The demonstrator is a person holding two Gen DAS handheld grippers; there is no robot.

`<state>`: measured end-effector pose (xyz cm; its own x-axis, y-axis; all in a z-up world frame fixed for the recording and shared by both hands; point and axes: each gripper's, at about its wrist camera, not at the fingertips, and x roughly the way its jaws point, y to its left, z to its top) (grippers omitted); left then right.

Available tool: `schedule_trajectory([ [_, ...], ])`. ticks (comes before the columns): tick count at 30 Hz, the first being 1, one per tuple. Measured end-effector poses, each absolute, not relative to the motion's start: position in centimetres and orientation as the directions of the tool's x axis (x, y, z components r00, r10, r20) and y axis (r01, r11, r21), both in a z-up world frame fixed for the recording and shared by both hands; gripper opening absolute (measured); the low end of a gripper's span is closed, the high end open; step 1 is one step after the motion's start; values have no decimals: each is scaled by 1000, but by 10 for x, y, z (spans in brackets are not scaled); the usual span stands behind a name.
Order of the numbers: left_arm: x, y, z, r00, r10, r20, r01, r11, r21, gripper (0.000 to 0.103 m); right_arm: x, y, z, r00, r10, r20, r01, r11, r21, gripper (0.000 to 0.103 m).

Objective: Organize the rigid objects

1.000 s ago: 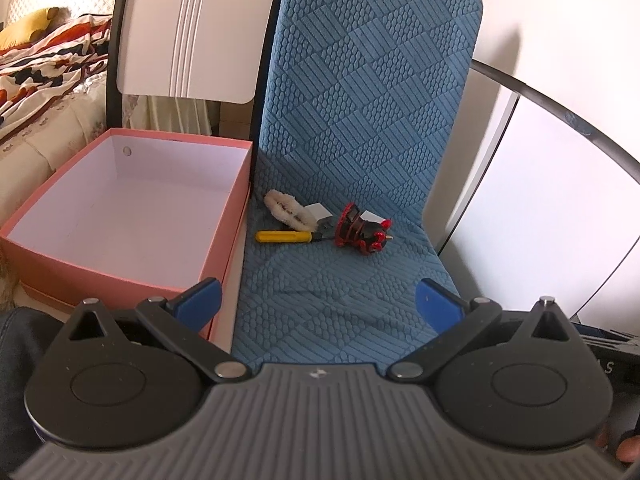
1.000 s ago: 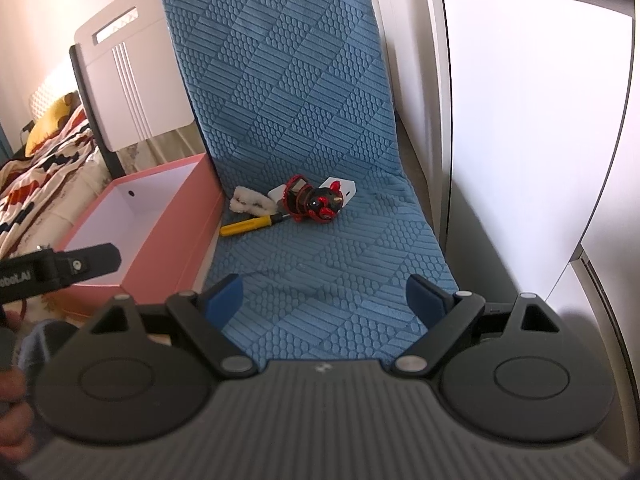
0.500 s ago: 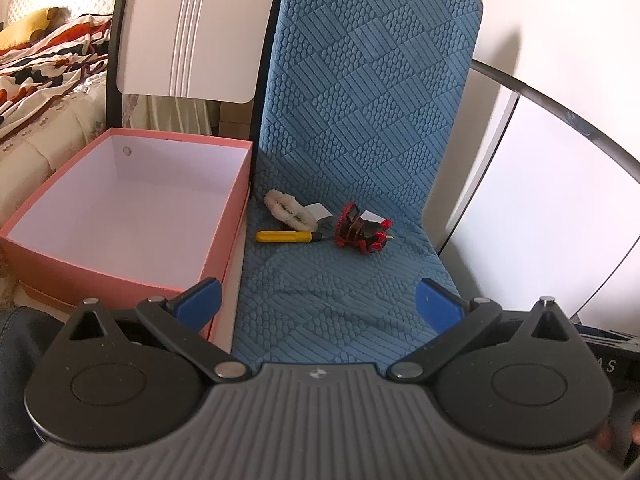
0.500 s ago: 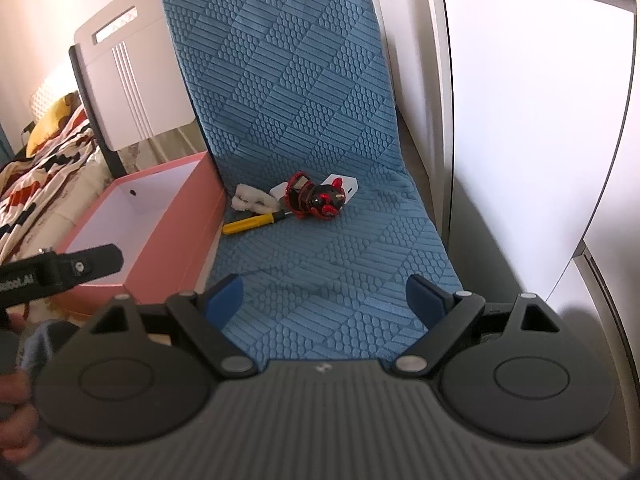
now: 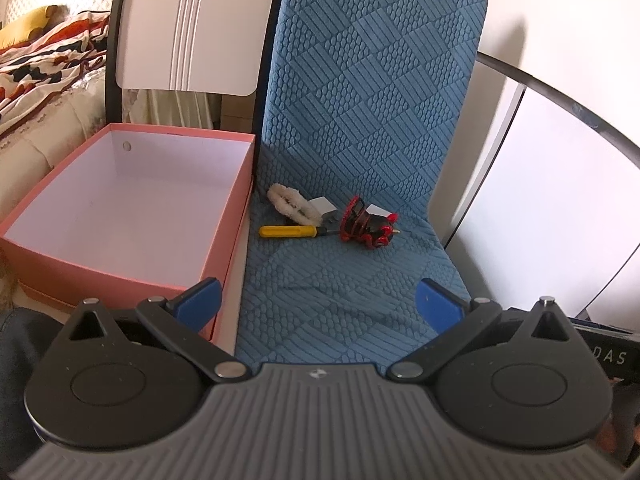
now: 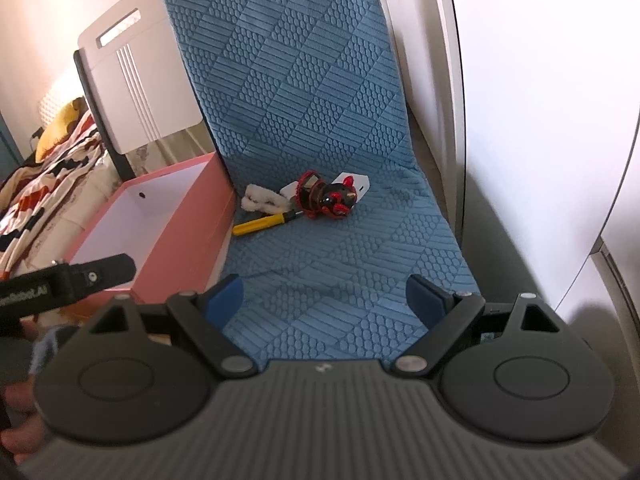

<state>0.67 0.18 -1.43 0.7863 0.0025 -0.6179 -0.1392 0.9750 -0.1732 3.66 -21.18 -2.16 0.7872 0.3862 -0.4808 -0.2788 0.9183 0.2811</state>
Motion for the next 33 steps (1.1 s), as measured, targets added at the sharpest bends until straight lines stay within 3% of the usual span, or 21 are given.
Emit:
schedule_trajectory([
  [8, 23, 6, -31, 787, -68, -613, -97, 968, -233, 103, 52, -213, -29, 776, 403, -485, -265, 906, 329, 90],
  [33, 182, -5, -117, 698, -46, -714, 5, 998, -58, 103, 201, -204, -71, 720, 490, -492, -192, 821, 537, 89],
])
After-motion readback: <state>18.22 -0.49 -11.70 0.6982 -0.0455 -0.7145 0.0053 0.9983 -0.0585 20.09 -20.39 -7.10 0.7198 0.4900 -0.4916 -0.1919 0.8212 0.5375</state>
